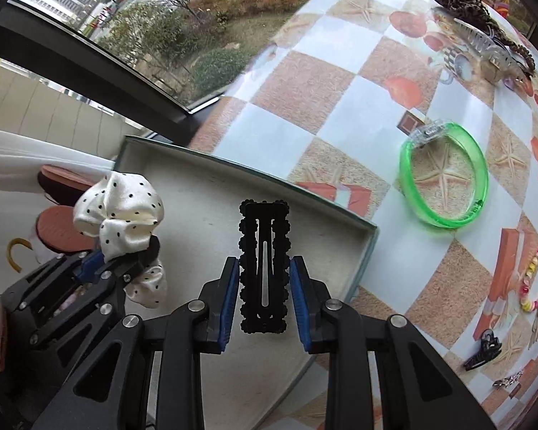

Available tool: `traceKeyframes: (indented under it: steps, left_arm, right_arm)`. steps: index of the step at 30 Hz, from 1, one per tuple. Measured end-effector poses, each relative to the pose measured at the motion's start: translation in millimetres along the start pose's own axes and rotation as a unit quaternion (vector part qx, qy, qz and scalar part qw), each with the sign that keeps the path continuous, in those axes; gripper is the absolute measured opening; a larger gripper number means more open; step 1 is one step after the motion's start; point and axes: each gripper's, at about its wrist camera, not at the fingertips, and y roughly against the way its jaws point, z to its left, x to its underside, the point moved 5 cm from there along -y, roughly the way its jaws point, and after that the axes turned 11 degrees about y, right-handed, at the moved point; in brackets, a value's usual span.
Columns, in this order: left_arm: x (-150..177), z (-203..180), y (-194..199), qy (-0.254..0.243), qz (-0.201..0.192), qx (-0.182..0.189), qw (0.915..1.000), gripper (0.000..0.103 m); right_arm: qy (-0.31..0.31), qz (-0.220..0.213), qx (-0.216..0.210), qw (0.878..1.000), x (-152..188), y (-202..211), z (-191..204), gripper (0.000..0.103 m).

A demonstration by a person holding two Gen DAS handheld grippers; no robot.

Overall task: Organize jewelry
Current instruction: 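Carry the scrunchie into the box and open the left tool while the right tool releases the clip beside it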

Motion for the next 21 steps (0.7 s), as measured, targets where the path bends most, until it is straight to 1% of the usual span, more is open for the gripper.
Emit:
traceKeyframes:
  steps: [6, 8, 9, 10, 12, 14, 15, 16, 18, 20, 21]
  left_arm:
    - [2.8, -4.1, -10.2, -0.011, 0.002, -0.014, 0.9998, 0.020]
    - [2.9, -5.3, -12.2, -0.013, 0.001, -0.016, 0.9998, 0.031]
    - [2.9, -6.1, -12.9, -0.014, 0.002, -0.019, 0.9997, 0.050]
    - [2.9, -6.2, -12.8, -0.014, 0.000, -0.025, 0.9996, 0.055]
    - [3.3, -6.9, -12.6, -0.015, -0.003, -0.032, 0.9994, 0.055]
    - [5.2, -6.5, -13.3, -0.014, 0.004, -0.033, 0.9994, 0.055]
    - [6.1, -5.9, -13.3, -0.013, 0.007, -0.035, 0.9993, 0.062]
    - [6.5, -5.7, -11.6, -0.013, 0.005, -0.037, 0.9992, 0.070]
    - [7.1, -4.6, -6.1, -0.014, -0.007, -0.044, 0.9989, 0.076]
    - [8.8, -3.6, -2.9, -0.015, -0.008, -0.044, 0.9989, 0.076]
    - [9.3, -3.6, -1.2, -0.014, -0.007, -0.044, 0.9989, 0.076]
  right_arm:
    - [0.000, 0.010, 0.007, 1.000, 5.6, -0.1, -5.6, 0.031]
    - [-0.002, 0.012, 0.007, 1.000, 5.4, -1.7, -6.5, 0.031]
    - [-0.004, 0.014, 0.006, 1.000, 4.2, -3.0, -6.8, 0.031]
    - [-0.005, 0.014, 0.006, 1.000, 0.2, -4.7, -3.6, 0.032]
    - [-0.008, 0.016, 0.003, 1.000, -1.8, -3.7, -4.6, 0.032]
    - [-0.009, 0.018, 0.000, 1.000, -3.4, -3.8, -7.0, 0.033]
    - [-0.012, 0.018, -0.006, 1.000, -4.4, -2.5, -7.6, 0.034]
    - [-0.014, 0.017, -0.011, 1.000, -3.7, -2.2, -7.5, 0.036]
    - [-0.024, 0.010, -0.023, 0.999, -4.8, 1.8, -9.3, 0.044]
    - [-0.034, 0.003, -0.027, 0.999, -6.9, 8.5, -9.8, 0.053]
    - [-0.036, 0.000, -0.029, 0.999, -7.9, 11.9, -9.8, 0.054]
